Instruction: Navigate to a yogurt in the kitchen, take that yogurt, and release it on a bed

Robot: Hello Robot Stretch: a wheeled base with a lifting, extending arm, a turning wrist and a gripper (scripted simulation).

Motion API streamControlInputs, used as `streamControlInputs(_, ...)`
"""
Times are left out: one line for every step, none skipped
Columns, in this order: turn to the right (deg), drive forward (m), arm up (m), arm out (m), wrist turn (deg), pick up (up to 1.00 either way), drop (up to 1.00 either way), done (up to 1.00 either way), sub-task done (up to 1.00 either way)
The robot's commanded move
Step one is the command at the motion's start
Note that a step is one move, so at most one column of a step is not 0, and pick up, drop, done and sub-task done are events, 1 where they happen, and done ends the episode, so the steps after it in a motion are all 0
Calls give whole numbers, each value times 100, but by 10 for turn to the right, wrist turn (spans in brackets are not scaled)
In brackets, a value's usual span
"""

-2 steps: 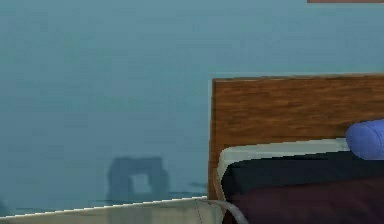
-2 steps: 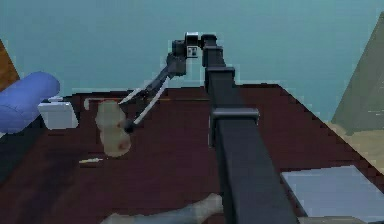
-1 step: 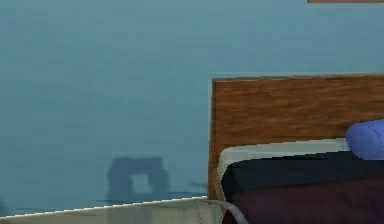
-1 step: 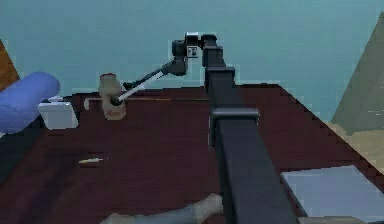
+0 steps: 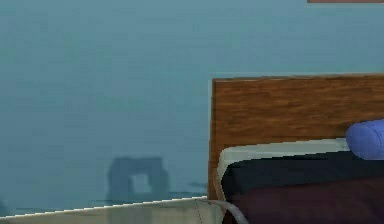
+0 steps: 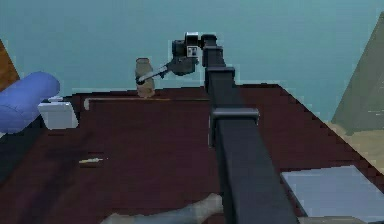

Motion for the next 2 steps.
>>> streamControlInputs(0,0,0,0,90,0,0,0,0)
streamControlInputs(0,0,-20,0,0,0,0,0,0)
